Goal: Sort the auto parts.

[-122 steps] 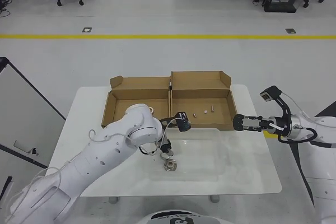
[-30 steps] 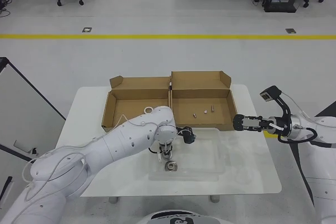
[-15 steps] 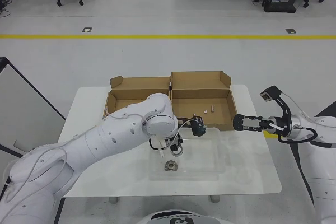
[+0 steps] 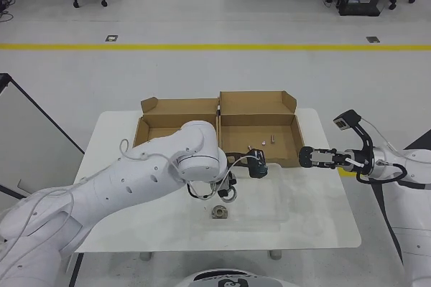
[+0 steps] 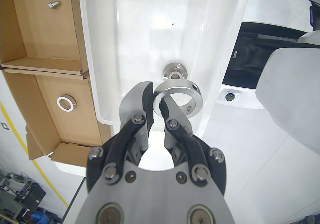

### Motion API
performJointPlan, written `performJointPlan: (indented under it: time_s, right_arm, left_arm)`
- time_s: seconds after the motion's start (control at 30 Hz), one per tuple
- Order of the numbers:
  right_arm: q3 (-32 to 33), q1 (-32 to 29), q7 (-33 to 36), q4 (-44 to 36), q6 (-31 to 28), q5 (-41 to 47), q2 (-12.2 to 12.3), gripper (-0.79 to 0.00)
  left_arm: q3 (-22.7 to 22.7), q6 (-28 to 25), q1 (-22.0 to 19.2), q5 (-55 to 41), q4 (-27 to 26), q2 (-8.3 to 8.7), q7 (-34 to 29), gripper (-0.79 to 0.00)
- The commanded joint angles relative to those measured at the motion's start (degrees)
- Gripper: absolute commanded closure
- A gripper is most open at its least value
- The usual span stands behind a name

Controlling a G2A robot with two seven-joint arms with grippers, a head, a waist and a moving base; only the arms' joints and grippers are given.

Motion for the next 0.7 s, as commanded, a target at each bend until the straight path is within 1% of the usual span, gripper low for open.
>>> performJointPlan:
  time_s: [0.0,0.07,0.1,0.17,0.2,0.3,0.37,0.53,0.6,0.67]
  right_arm:
    - [0.00,0.00,0.00,0.00,0.00,0.00,0.00,-0.785]
    - [0.00,0.00,0.00,0.00,0.00,0.00,0.00,-0.785]
    - [0.00,0.00,0.00,0.00,0.00,0.00,0.00,-0.785]
    - [0.00,0.00,0.00,0.00,0.00,0.00,0.00,-0.785]
    - [0.00,0.00,0.00,0.00,0.00,0.00,0.00,-0.785]
    - [0.00,0.00,0.00,0.00,0.00,0.00,0.00,-0.785]
    - [0.00,0.00,0.00,0.00,0.00,0.00,0.00,-0.785]
    - [0.00,0.00,0.00,0.00,0.00,0.00,0.00,-0.785]
    - [0.00,0.00,0.00,0.00,0.00,0.00,0.00,-0.785]
    - [0.00,0.00,0.00,0.00,0.00,0.00,0.00,-0.785]
  left_arm:
    - [-1.60,0.79,0.89,0.34,0.88,0.22,4.87,0.000]
    - [-4.12,-0.63,1.63,-4.67,1.74,0.57,7.76,0.000]
    - [-6.26,-2.64,1.82,-8.13,2.65,1.02,8.71,0.000]
    - [-9.02,-4.54,2.20,-11.15,3.77,1.66,10.13,0.000]
    - [-11.10,-6.22,2.96,-14.21,4.48,2.17,11.37,0.000]
    - [-15.44,-10.60,4.37,-20.56,5.98,3.44,11.44,0.000]
    - [-17.99,-12.38,5.37,-24.64,6.64,4.29,12.11,0.000]
    - [-22.23,-15.46,7.41,-32.99,7.20,6.77,15.19,0.000]
    - [-23.66,-16.93,8.38,-37.91,8.21,7.70,16.66,0.000]
    - [-25.35,-18.08,8.84,-40.60,9.88,8.40,17.82,0.000]
